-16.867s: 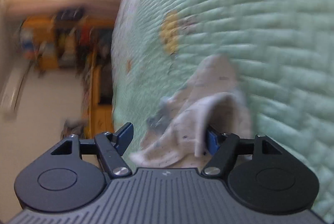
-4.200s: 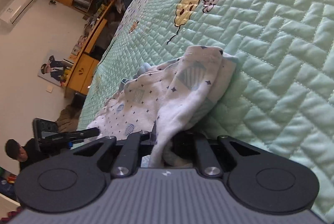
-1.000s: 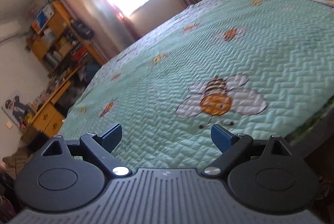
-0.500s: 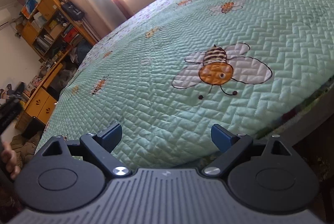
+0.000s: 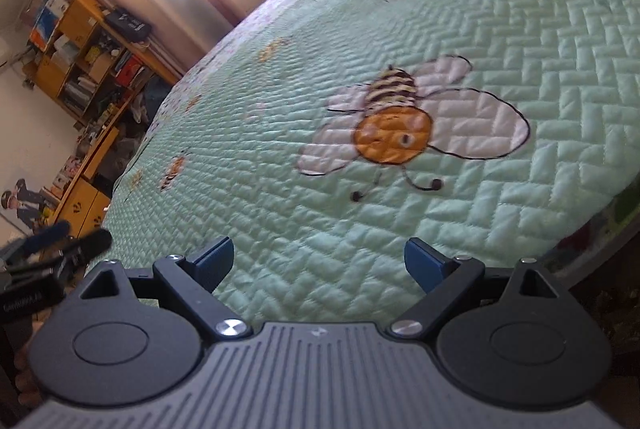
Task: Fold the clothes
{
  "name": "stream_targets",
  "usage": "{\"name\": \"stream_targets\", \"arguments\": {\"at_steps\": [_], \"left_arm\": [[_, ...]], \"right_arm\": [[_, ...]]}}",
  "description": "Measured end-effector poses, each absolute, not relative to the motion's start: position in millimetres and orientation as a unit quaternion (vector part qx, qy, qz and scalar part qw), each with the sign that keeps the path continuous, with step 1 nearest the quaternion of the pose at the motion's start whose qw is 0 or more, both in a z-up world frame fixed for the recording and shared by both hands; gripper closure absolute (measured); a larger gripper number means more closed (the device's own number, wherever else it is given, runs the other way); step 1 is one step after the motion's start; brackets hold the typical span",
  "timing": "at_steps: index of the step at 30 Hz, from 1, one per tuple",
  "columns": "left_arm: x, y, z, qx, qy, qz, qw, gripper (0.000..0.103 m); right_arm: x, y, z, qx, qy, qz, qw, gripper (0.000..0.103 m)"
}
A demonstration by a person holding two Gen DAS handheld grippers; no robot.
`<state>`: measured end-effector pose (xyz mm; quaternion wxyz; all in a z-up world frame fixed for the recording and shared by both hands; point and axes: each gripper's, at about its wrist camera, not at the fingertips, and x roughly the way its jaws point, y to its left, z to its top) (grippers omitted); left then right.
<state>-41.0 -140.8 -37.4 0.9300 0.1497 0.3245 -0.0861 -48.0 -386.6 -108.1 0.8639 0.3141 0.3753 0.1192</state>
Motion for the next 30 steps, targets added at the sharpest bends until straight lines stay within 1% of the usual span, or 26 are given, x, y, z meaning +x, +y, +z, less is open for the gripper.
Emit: {"name": "stream_targets", "arguments": {"at_steps": [6, 8, 17, 30], "left_arm": [[-18.4, -159.9, -60.1, 0.163, 0.366, -0.107, 0.91, 0.0], [-19.1, -164.1, -59.2, 0.162, 0.383, -0.109, 0.903, 0.0], [-9.2, -165.1, -54.8, 0.151, 0.415, -0.083, 0.893, 0.001], [11.2, -172.8, -63.8, 0.136, 0.456, -0.067, 0.877, 0.001]], "right_arm": [[-35.9, -406.1, -123.7, 0.341, 0.37, 0.134, 0.854, 0.011], [-34.5, -411.1, -124.5, 0.351, 0.365, 0.14, 0.851, 0.011], [-32.1, -422.7, -126.4, 0.366, 0.354, 0.161, 0.845, 0.011], [-33.0, -433.2, -131.1, 0.385, 0.346, 0.172, 0.838, 0.011]]}}
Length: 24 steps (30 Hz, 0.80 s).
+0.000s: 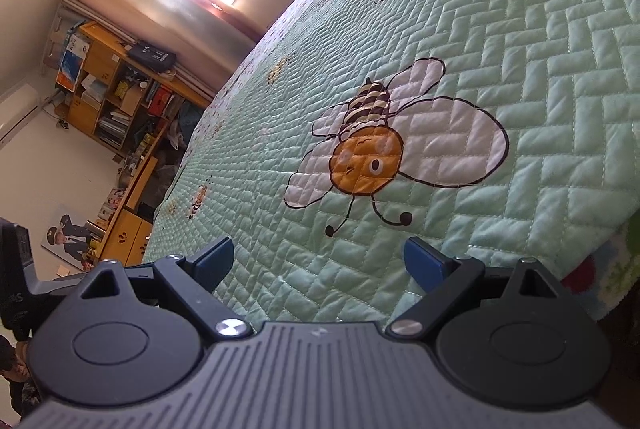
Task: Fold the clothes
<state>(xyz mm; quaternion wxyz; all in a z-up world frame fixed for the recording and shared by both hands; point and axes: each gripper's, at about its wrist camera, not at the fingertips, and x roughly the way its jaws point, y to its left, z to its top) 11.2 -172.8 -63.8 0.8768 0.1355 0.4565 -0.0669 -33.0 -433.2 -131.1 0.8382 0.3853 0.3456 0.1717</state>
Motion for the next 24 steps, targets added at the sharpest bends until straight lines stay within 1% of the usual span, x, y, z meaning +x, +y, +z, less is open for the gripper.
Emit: {"name": "stream_targets", "arguments": {"at_steps": [16, 24], "left_arm": [[37.0, -188.7, -77.3, 0.124, 0.48, -0.055, 0.867, 0.002], [60.4, -231.0, -77.7, 0.157, 0.472, -0.076, 0.864, 0.001]], "right_arm": [[-30.6, -442.4, -134.7, 0.396, 0.345, 0.178, 0.832, 0.011], [-30.1, -449.3, -136.6, 0.412, 0.343, 0.176, 0.826, 0.011]]}}
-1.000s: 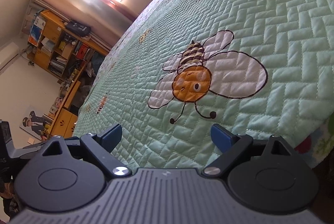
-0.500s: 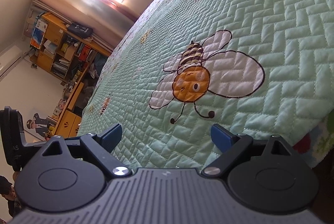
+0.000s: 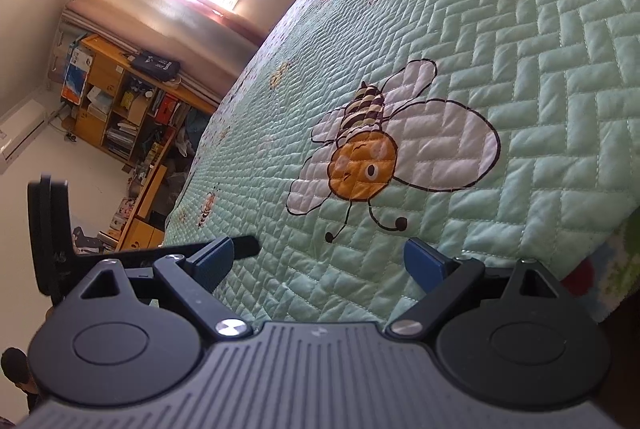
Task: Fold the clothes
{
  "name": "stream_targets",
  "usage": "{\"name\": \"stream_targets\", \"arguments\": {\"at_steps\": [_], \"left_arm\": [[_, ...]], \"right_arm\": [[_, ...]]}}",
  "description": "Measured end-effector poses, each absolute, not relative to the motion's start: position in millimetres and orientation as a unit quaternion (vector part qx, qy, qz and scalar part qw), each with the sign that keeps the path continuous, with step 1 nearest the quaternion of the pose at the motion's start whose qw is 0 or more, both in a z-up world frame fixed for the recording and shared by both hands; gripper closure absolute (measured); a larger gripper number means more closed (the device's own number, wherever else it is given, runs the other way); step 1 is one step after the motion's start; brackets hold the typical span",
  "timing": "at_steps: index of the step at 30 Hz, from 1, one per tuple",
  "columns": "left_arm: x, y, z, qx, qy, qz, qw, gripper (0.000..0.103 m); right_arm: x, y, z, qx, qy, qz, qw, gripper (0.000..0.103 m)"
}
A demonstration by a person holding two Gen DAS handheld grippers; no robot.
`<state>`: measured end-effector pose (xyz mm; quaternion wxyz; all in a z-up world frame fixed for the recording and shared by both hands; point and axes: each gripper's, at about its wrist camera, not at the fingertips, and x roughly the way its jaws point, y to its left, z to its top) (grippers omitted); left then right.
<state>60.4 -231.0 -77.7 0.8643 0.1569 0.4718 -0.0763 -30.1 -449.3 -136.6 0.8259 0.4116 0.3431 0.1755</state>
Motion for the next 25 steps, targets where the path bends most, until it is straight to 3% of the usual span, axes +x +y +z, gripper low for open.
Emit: {"name": "stream_targets", "arguments": {"at_steps": [10, 25], "left_arm": [[83.1, -282.3, -72.7, 0.166, 0.445, -0.115, 0.872, 0.002], [83.7, -292.3, -77.7, 0.147, 0.441, -0.144, 0.874, 0.003]], "right_arm": [[-34.3, -471.2, -136.8, 0.435, 0.333, 0.15, 0.823, 0.011], [-43.3, -474.4, -137.3, 0.44, 0.33, 0.143, 0.823, 0.01]]}}
